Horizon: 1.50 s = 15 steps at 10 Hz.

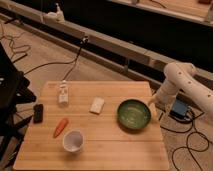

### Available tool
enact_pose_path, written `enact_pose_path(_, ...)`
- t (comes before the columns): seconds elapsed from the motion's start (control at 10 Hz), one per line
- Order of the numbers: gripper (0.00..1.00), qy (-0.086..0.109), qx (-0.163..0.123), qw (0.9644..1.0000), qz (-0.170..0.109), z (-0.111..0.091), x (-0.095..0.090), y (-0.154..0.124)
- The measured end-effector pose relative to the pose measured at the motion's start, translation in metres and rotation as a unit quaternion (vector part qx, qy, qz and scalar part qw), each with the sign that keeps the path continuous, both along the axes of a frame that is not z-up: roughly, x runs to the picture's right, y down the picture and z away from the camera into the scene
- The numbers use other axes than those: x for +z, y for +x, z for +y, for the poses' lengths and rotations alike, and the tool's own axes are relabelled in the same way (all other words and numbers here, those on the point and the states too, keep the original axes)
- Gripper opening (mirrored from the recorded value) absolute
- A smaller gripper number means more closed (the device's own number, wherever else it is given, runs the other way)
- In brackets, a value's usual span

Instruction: Pick up the ceramic bowl

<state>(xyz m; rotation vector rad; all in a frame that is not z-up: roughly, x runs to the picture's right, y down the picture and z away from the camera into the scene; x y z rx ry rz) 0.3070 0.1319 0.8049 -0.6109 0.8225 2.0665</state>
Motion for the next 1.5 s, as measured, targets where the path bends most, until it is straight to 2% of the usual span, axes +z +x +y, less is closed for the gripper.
enact_pose_path(0.2,0.65,-0.017,-0.004,0.9996,-0.022,0.015,0.008,-0.013)
enact_pose_path(0.5,0.64,-0.039,-0.007,0.9986,-0.036,0.040,0.025,-0.021)
enact_pose_path(0.6,0.59,-0.046,-0.008,0.9983,-0.036,0.046,0.029,-0.021)
enact_pose_path(0.7,0.47,-0.054,-0.014,0.9979,-0.033,0.054,0.034,-0.021)
enact_pose_path(0.8,0.39,-0.056,-0.021,0.9979,-0.028,0.055,0.037,-0.021)
enact_pose_path(1.0,0.16,-0.056,-0.031,0.9979,-0.013,0.055,0.040,-0.019)
enact_pose_path(1.2,0.02,-0.054,-0.030,0.9981,-0.003,0.053,0.041,-0.017)
enact_pose_path(1.4,0.00,-0.044,-0.020,0.9988,0.001,0.044,0.039,-0.017)
enact_pose_path(1.5,0.00,-0.034,-0.007,0.9994,-0.010,0.032,0.032,-0.024)
